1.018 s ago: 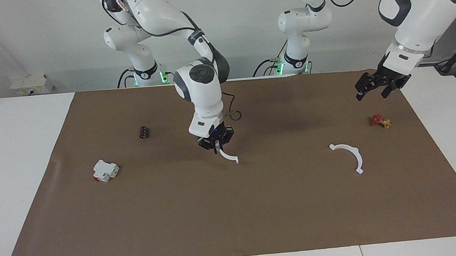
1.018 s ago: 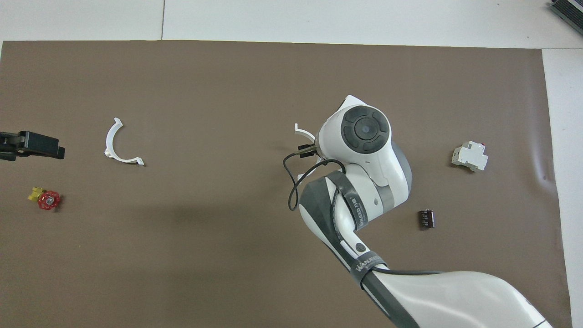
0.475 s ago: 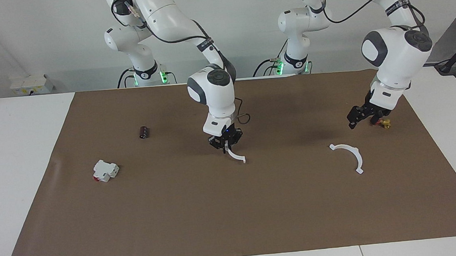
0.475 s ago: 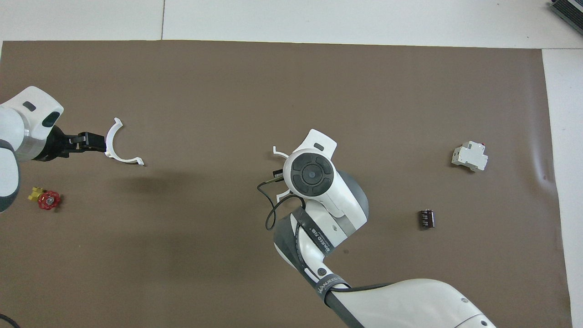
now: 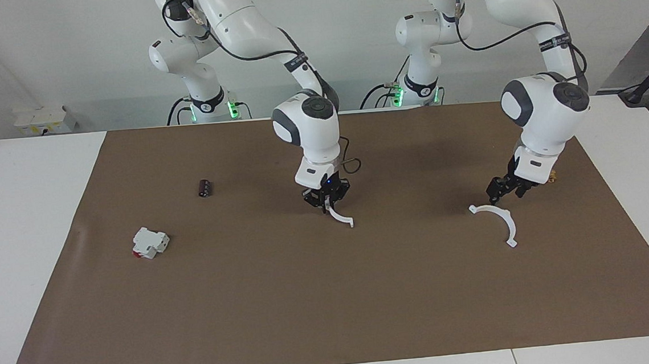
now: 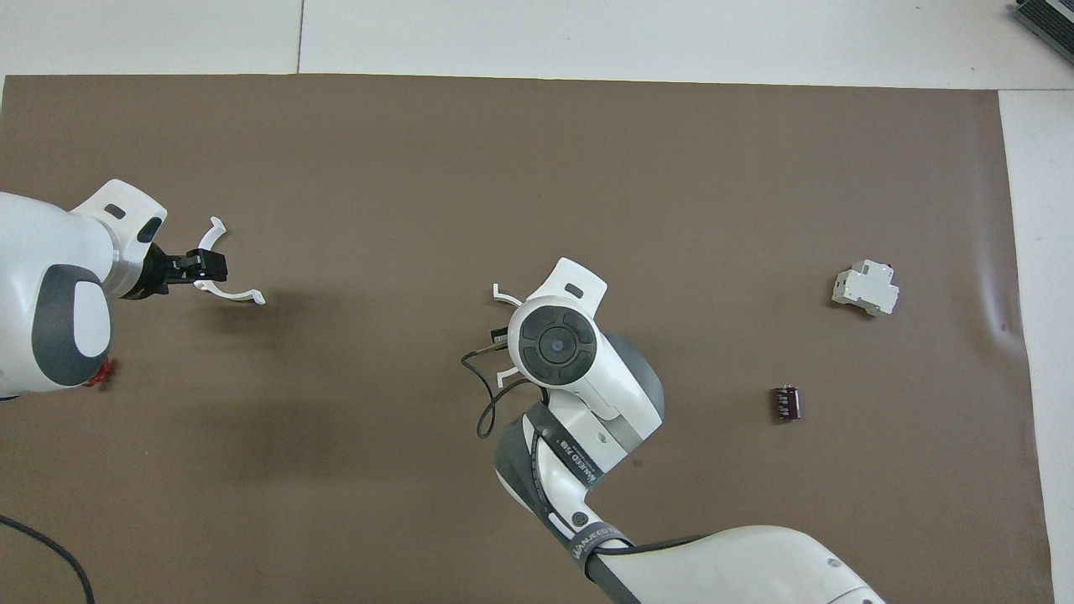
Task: Assemble drain pipe with both arms
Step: 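Set the clamp half down with the right gripper while the left gripper grasps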
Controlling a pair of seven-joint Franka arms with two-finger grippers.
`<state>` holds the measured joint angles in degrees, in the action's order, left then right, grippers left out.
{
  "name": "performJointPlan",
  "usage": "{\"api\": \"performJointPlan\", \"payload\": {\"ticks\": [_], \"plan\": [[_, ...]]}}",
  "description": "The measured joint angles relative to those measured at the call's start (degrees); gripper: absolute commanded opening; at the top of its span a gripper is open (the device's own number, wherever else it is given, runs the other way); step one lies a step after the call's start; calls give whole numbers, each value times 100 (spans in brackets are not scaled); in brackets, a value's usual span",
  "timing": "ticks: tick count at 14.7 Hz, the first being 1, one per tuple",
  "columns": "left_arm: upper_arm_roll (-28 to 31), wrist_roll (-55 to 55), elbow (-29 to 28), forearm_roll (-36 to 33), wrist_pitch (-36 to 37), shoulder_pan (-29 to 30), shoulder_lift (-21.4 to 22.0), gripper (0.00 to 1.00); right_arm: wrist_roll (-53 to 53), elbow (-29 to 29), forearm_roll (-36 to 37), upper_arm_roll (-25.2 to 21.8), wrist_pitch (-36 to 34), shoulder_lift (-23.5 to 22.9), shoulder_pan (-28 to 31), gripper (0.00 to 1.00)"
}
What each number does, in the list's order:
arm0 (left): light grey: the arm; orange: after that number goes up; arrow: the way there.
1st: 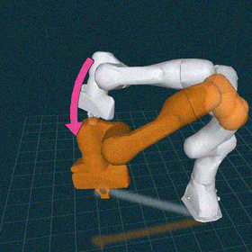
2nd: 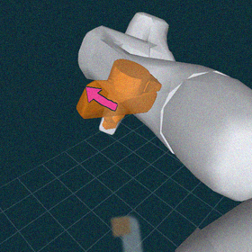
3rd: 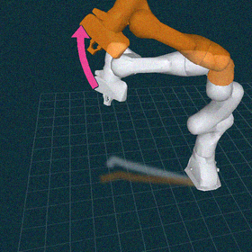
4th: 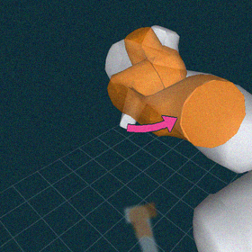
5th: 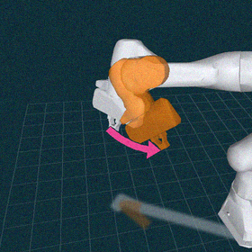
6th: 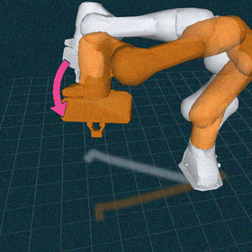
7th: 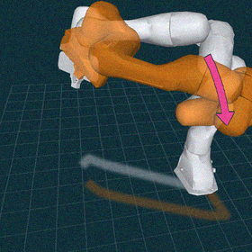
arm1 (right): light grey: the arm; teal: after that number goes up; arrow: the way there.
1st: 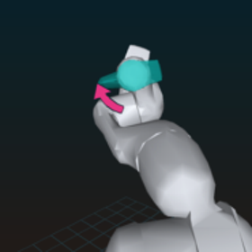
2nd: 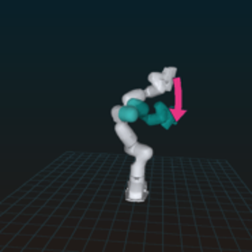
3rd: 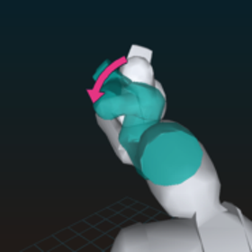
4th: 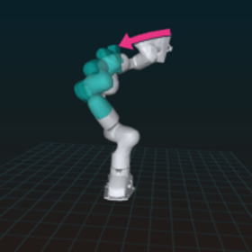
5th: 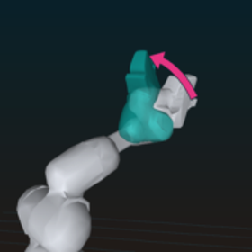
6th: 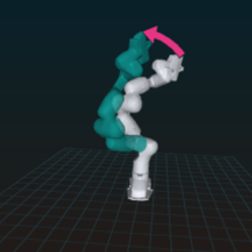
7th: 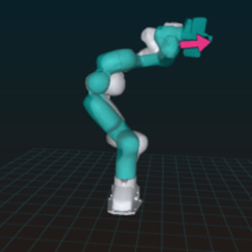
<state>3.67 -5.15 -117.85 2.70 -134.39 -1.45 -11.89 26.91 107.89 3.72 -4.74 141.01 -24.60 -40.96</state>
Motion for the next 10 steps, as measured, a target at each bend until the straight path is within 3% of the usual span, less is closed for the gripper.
{"api": "performJointPlan", "payload": {"ticks": [1, 2, 3, 4, 8, 10], "plan": [[0, -28, -2, 0, -122, 0, -135, 84, 0, 41, 4, -1, 37, 0, 0, 0], [2, -58, -2, 0, -241, 0, -267, 82, 0, 65, 4, -2, 76, 0, 0, 27], [6, -87, -2, 0, -369, 2, -382, 80, 0, 76, 4, -2, 91, 0, 0, 67], [13, -115, -3, 0, -492, 7, -483, 79, 2, 85, 5, -2, 92, 0, 0, 100], [23, -184, -6, 0, -658, 25, -619, 57, 64, 50, 5, -19, 109, 29, 9, 100], [31, -277, -6, -1, -660, 26, -601, 39, 118, -29, 5, -66, 99, 182, 110, 100]]}}
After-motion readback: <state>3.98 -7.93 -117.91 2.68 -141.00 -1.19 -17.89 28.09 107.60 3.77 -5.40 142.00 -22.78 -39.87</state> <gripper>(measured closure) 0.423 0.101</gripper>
